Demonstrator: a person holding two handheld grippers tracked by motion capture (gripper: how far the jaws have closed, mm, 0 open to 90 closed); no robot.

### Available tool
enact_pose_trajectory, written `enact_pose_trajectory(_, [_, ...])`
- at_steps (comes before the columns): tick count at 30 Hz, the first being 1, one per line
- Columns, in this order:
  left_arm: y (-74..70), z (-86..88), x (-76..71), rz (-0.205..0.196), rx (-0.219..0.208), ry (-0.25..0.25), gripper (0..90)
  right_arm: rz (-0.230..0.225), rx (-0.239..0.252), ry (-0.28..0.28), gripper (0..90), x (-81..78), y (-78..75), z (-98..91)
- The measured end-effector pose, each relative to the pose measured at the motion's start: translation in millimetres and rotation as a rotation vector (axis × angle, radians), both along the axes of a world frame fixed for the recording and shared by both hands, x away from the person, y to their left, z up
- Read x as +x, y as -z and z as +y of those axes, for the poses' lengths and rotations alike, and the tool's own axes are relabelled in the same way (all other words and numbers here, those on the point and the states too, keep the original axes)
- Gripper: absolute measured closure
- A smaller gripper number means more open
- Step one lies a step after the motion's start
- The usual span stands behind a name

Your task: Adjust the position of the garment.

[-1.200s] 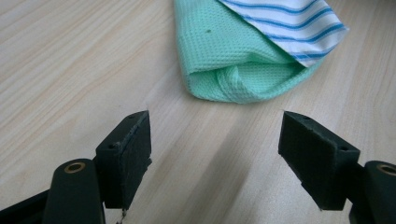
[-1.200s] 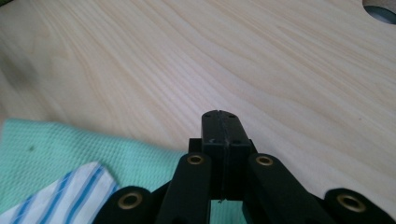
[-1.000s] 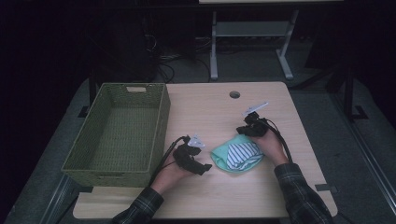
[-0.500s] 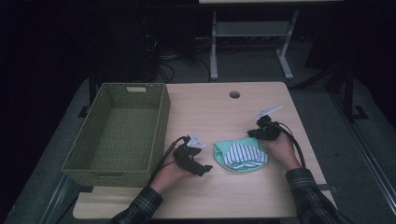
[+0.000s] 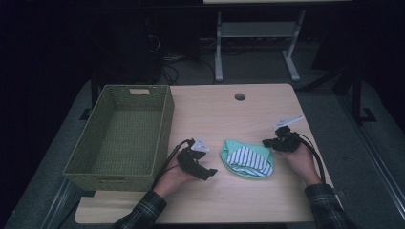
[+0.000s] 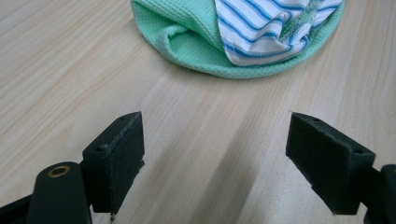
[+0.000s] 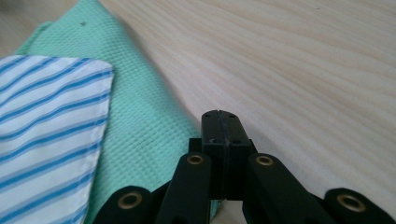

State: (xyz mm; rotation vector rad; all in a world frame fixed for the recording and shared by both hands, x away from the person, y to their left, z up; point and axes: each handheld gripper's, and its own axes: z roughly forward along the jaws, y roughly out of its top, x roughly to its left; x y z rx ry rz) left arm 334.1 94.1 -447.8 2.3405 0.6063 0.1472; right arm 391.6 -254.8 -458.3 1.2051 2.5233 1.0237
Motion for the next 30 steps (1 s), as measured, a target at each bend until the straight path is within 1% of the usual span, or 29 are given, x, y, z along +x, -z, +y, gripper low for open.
enact_pose_trajectory(3, [-0.2, 0.1, 0.1, -0.001, 0.005, 0.004, 18.8, -0.001, -0.004, -0.011, 90.0, -7.3, 0.4, -3.6])
enact_pose_trajectory(4, [-0.2, 0.1, 0.1, -0.001, 0.005, 0.004, 18.8, -0.001, -0.004, -0.011, 90.0, -7.3, 0.4, -3.6])
enact_pose_trajectory(5, [-0.3, 0.1, 0.1, -0.001, 0.005, 0.004, 18.8, -0.013, 0.003, -0.015, 90.0, -11.0, -0.6, -5.7])
enact_pose_trajectory(6, [-0.3, 0.1, 0.0, 0.0, 0.004, 0.003, 18.8, -0.013, 0.003, -0.015, 90.0, -11.0, -0.6, -5.7])
enact_pose_trajectory(9, [-0.3, 0.0, 0.0, -0.001, 0.004, 0.004, 18.8, -0.013, 0.01, -0.013, 90.0, -18.2, -1.4, -7.2])
enact_pose_trajectory(11, [-0.5, 0.1, 0.1, 0.0, 0.006, 0.005, 18.8, -0.009, 0.004, -0.02, 90.0, -22.3, -0.5, -7.8])
enact_pose_trajectory(13, [-0.7, 0.2, 0.2, -0.001, 0.006, 0.007, 18.8, -0.015, 0.006, -0.023, 90.0, -26.5, 1.0, -9.0])
enact_pose_trajectory(14, [-0.8, 0.3, 0.2, -0.001, 0.006, 0.007, 18.8, -0.011, 0.003, -0.029, 90.0, -31.3, 2.1, -9.5])
enact_pose_trajectory(15, [-0.8, 0.3, 0.1, -0.004, 0.004, 0.005, 18.8, -0.011, 0.003, -0.029, 90.0, -31.3, 2.1, -9.5])
enact_pose_trajectory(16, [-0.9, 0.3, 0.0, -0.003, 0.001, 0.003, 18.8, -0.01, 0.0, -0.037, 90.0, -35.7, 3.0, -9.2])
enact_pose_trajectory(17, [-0.9, 0.3, -0.1, -0.003, 0.0, 0.004, 18.8, -0.01, 0.0, -0.037, 90.0, -35.7, 3.0, -9.2])
enact_pose_trajectory(18, [-1.0, 0.3, -0.1, -0.001, 0.002, 0.006, 18.8, -0.015, -0.005, -0.041, 90.0, -38.1, 2.8, -9.4])
enact_pose_trajectory(20, [-0.9, 0.0, -0.5, -0.003, 0.0, 0.009, 18.8, -0.014, 0.0, -0.048, 90.0, -42.8, 2.5, -9.3])
enact_pose_trajectory(21, [-0.6, -0.6, -1.1, -0.001, -0.008, 0.004, 18.8, -0.008, 0.004, -0.055, 90.0, -48.2, 2.6, -8.8])
enact_pose_trajectory(23, [-0.7, -0.6, -1.4, 0.0, -0.011, 0.001, 18.8, -0.003, 0.002, -0.063, 90.0, -50.4, 2.6, -8.7])
enact_pose_trajectory(24, [-1.7, 0.5, -0.6, -0.005, 0.004, 0.012, 18.8, -0.004, 0.004, -0.065, 90.0, -53.1, 2.5, -8.1])
enact_pose_trajectory(26, [-1.7, 0.2, -0.8, -0.005, 0.002, 0.012, 18.8, -0.014, 0.009, -0.075, 90.0, -58.6, 2.3, -6.9])
enact_pose_trajectory(27, [-1.7, 0.1, -0.9, -0.004, 0.002, 0.012, 18.8, -0.006, 0.012, -0.077, 90.0, -61.4, 2.4, -5.8])
enact_pose_trajectory(28, [-1.7, 0.0, -1.0, -0.004, 0.002, 0.012, 18.8, -0.01, 0.012, -0.086, 90.0, -64.1, 2.9, -4.8])
enact_pose_trajectory(30, [-1.8, -0.1, -1.1, -0.004, 0.003, 0.013, 18.8, -0.004, 0.009, -0.101, 90.0, -68.9, 2.9, -2.5])
